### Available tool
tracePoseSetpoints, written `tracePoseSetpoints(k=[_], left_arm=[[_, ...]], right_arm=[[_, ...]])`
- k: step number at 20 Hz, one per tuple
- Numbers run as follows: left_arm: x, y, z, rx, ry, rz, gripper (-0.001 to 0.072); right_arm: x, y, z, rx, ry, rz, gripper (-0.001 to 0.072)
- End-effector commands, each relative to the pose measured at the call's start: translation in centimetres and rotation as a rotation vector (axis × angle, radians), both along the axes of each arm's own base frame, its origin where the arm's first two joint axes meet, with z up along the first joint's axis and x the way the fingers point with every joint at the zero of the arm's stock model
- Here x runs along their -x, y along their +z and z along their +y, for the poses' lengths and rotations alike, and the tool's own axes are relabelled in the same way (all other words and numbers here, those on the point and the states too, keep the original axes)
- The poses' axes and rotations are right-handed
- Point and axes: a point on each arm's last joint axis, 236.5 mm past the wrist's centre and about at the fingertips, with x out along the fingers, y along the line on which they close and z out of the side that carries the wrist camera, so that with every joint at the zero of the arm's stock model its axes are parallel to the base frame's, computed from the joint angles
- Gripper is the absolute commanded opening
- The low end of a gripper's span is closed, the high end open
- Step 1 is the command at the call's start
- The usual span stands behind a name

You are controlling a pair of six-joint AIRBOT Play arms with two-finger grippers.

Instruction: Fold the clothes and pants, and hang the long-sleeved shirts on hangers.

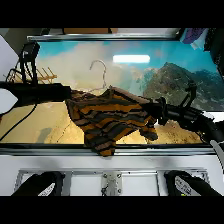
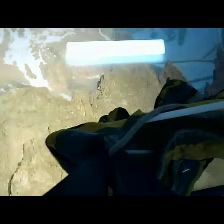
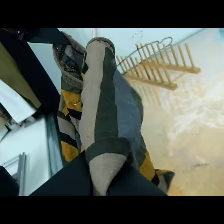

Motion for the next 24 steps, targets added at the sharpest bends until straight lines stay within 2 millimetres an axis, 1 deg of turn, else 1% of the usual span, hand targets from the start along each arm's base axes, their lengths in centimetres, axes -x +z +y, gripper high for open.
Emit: tracePoseSetpoints(k=[1,5,6,8,10,11,13,16,19,20,21,22,24], left_arm=[[0.0,2.5,-2.5,-0.023,-0.081,-0.004,0.0012],[-0.8,4.0,-5.1,-0.032,-0.147,-0.013,0.0012],[-1.0,4.5,-5.7,-0.030,-0.161,-0.019,0.0012],[-1.1,5.8,-7.3,-0.029,-0.207,-0.052,0.0012],[-1.0,7.0,-8.4,-0.021,-0.236,-0.079,0.0012],[-0.9,7.2,-8.6,-0.021,-0.243,-0.080,0.0012],[-0.7,6.6,-8.6,-0.032,-0.246,-0.057,0.0012],[-0.4,5.7,-8.4,-0.046,-0.248,-0.026,0.0013],[0.0,6.4,-8.2,-0.049,-0.262,-0.046,0.0014],[0.2,6.8,-7.9,-0.047,-0.262,-0.058,0.0127],[0.5,7.4,-7.7,-0.042,-0.262,-0.072,0.0459],[0.9,8.0,-7.5,-0.035,-0.262,-0.086,0.0606],[1.7,9.2,-7.0,-0.023,-0.261,-0.113,0.0609]], right_arm=[[0.5,1.1,1.4,-0.064,0.017,-0.017,0.0010],[1.1,3.4,3.1,-0.161,0.044,-0.029,0.0010],[1.2,3.5,3.6,-0.164,0.050,-0.028,0.0010],[1.1,2.9,4.6,-0.143,0.046,-0.011,0.0010],[1.2,3.2,5.3,-0.156,0.049,-0.003,0.0010],[1.1,3.6,5.3,-0.175,0.046,-0.002,0.0010],[0.9,4.2,5.2,-0.202,0.034,-0.001,0.0010],[0.7,4.1,5.1,-0.200,0.027,0.002,0.0010],[0.7,4.1,5.1,-0.199,0.025,0.003,0.0010],[0.6,4.1,5.1,-0.199,0.025,0.003,0.0010],[0.6,4.1,5.1,-0.199,0.024,0.003,0.0010],[0.6,4.1,5.1,-0.199,0.024,0.003,0.0010],[0.6,4.1,5.1,-0.199,0.024,0.004,0.0010]])
